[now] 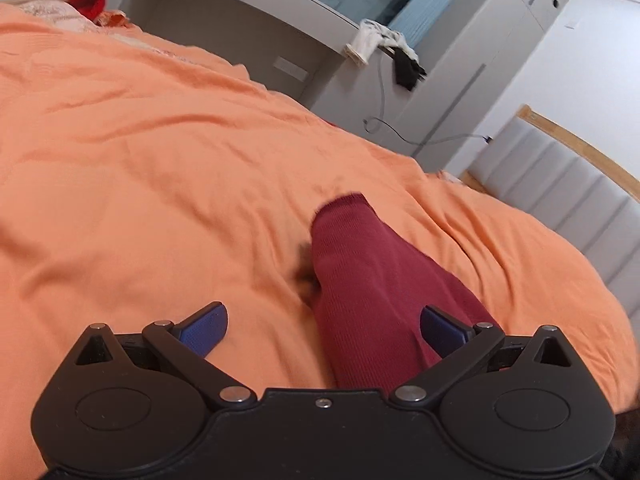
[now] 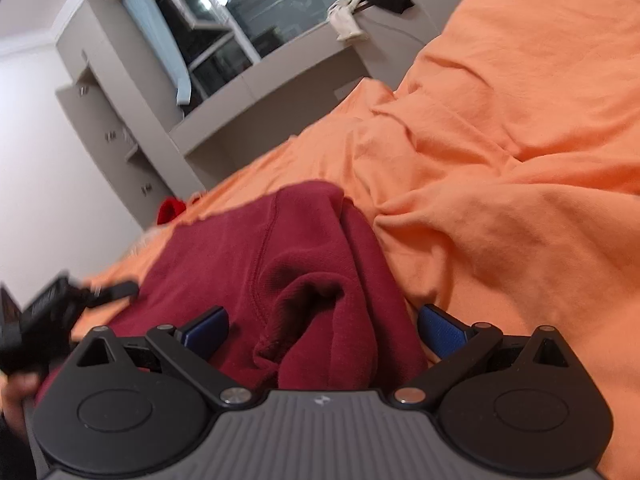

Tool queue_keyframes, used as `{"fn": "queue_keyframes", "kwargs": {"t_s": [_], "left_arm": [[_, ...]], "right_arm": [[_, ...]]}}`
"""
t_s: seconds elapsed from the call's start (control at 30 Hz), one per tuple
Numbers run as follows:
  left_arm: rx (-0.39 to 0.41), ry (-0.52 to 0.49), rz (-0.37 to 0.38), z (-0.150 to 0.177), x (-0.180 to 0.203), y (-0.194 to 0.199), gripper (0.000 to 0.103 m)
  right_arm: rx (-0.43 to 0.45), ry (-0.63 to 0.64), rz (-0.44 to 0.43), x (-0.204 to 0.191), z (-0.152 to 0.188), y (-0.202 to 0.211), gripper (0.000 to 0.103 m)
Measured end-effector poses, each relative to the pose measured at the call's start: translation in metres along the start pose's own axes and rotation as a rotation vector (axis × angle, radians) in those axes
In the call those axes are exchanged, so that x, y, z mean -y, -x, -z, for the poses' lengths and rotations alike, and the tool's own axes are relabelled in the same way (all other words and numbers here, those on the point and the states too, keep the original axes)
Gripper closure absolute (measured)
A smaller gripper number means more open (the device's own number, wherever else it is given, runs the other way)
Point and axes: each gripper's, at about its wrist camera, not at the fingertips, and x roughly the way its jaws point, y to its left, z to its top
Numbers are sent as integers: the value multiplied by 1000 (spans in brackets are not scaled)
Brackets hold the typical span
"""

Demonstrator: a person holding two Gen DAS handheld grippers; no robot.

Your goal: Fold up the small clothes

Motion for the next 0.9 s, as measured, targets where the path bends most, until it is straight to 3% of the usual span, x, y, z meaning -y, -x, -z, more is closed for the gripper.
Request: {"fn": "queue_keyframes", "kwargs": {"t_s": [0.17,0.27,0.37,0.9], "left_arm": [[-37,-82,38,19,10,17,0],[-48,-163,-12,27,20,11,0],[-48,-165,-22,27,19,10,0],[-44,-151,-17,29,16,9,0]], "right_arm": [[24,-97,-31,12,-4,2,0],[10,-64,-4,6,-3,-2,0],[-2,-15,25,-1,-2,-6,0],[11,-28,14,1,-1,-5,0]]}}
